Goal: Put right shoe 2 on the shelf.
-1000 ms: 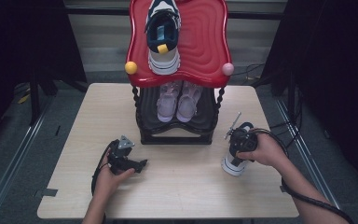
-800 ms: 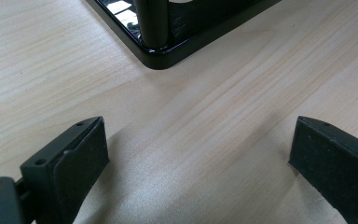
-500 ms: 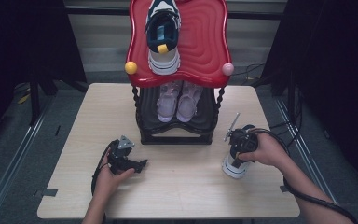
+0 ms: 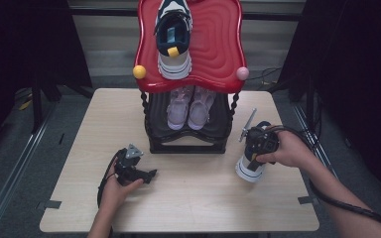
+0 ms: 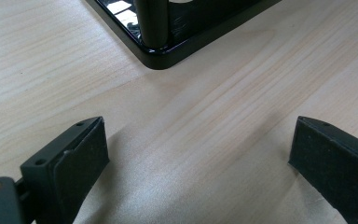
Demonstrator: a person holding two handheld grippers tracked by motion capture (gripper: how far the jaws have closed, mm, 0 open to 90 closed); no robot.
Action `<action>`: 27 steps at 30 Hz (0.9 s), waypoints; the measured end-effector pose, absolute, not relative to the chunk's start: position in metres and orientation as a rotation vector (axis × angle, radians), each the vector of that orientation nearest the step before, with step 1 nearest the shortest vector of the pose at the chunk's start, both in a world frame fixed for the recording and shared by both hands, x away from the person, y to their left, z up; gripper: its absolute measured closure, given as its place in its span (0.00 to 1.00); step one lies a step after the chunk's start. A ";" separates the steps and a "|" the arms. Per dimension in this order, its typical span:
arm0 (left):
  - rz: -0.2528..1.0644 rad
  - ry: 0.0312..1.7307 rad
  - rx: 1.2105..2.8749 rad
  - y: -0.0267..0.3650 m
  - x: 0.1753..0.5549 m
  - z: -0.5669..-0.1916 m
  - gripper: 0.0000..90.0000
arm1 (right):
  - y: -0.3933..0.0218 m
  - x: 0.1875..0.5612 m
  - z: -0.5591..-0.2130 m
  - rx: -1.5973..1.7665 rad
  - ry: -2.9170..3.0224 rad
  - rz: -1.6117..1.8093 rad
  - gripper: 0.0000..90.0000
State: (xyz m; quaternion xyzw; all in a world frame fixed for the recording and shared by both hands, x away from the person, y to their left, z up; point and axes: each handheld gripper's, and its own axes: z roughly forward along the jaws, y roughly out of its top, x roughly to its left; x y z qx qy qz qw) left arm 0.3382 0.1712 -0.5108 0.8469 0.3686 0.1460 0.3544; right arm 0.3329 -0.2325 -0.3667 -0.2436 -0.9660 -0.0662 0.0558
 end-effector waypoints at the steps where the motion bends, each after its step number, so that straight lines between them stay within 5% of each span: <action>1: 0.377 0.953 2.189 0.171 0.338 -0.511 0.04 | -0.232 0.333 -0.363 -0.745 -2.935 -0.215 0.82; 27: 0.376 0.953 2.193 0.171 0.338 -0.510 0.04 | -0.219 0.332 -0.244 -0.619 -3.071 -0.206 0.83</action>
